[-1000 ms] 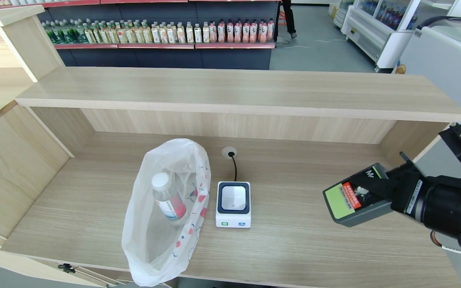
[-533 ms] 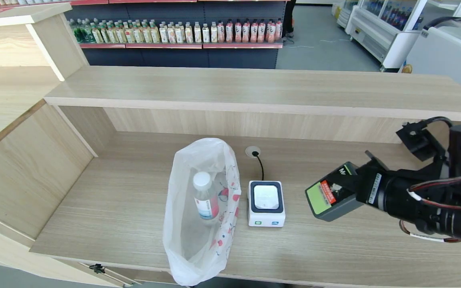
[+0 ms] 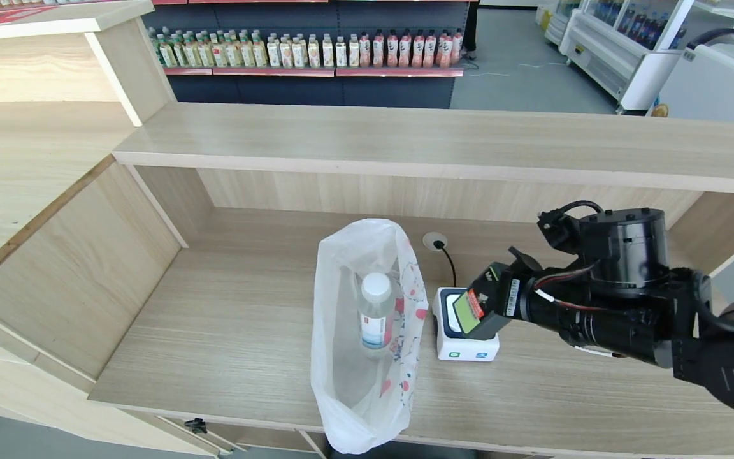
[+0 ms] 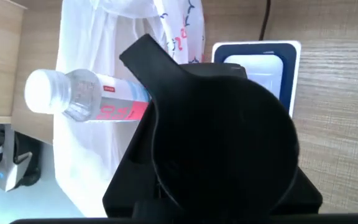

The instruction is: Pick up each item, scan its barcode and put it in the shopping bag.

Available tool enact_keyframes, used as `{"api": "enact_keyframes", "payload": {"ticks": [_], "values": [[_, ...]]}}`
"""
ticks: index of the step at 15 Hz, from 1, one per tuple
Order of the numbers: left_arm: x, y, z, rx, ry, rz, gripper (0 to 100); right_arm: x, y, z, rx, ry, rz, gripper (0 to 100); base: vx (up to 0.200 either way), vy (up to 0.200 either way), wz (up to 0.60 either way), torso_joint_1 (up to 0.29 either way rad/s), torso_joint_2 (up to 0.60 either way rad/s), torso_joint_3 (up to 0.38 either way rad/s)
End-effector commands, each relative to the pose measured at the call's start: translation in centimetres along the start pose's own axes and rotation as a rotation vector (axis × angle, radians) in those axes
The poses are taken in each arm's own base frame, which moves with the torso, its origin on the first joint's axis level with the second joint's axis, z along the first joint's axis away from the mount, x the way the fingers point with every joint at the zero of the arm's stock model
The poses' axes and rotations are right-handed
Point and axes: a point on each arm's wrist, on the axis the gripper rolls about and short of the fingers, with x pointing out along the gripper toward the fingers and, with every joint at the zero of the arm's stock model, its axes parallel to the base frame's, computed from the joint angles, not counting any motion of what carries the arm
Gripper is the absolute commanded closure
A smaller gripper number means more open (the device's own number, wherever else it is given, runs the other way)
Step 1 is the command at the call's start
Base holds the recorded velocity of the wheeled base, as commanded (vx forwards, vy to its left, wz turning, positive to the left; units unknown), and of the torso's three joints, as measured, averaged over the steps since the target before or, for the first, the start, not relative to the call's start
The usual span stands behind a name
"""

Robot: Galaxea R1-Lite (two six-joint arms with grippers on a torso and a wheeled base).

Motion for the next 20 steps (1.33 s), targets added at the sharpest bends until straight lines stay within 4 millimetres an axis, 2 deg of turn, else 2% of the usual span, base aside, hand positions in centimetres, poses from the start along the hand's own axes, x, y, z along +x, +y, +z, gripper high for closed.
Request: {"api": "enact_keyframes", "payload": {"ticks": [1, 4, 8, 10, 15, 20], "values": [[0.0, 0.0, 0.0, -0.001, 0.0, 0.0, 0, 2.2, -0.3, -0.8, -0.004, 0.041, -0.025, 100, 0.0, 0.0, 0.0, 0.0, 0.0, 0.0], [0.0, 0.0, 0.0, -0.001, 0.0, 0.0, 0, 3.2, -1.4, -0.7, -0.045, 0.045, -0.064, 100, 0.0, 0.0, 0.0, 0.0, 0.0, 0.0], [0.0, 0.0, 0.0, -0.001, 0.0, 0.0, 0, 3.7, -1.6, -0.5, -0.048, 0.031, -0.065, 100, 0.0, 0.0, 0.0, 0.0, 0.0, 0.0], [0.0, 0.0, 0.0, 0.001, 0.0, 0.0, 0, 5.5, -1.5, -0.3, -0.047, -0.006, -0.046, 100, 0.0, 0.0, 0.0, 0.0, 0.0, 0.0], [0.0, 0.0, 0.0, 0.001, 0.0, 0.0, 0, 8.1, -1.2, -0.7, -0.05, 0.006, -0.045, 100, 0.0, 0.0, 0.0, 0.0, 0.0, 0.0], [0.0, 0.0, 0.0, 0.001, 0.0, 0.0, 0, 8.8, -1.5, -1.4, -0.059, 0.029, -0.053, 100, 0.0, 0.0, 0.0, 0.0, 0.0, 0.0]]}}
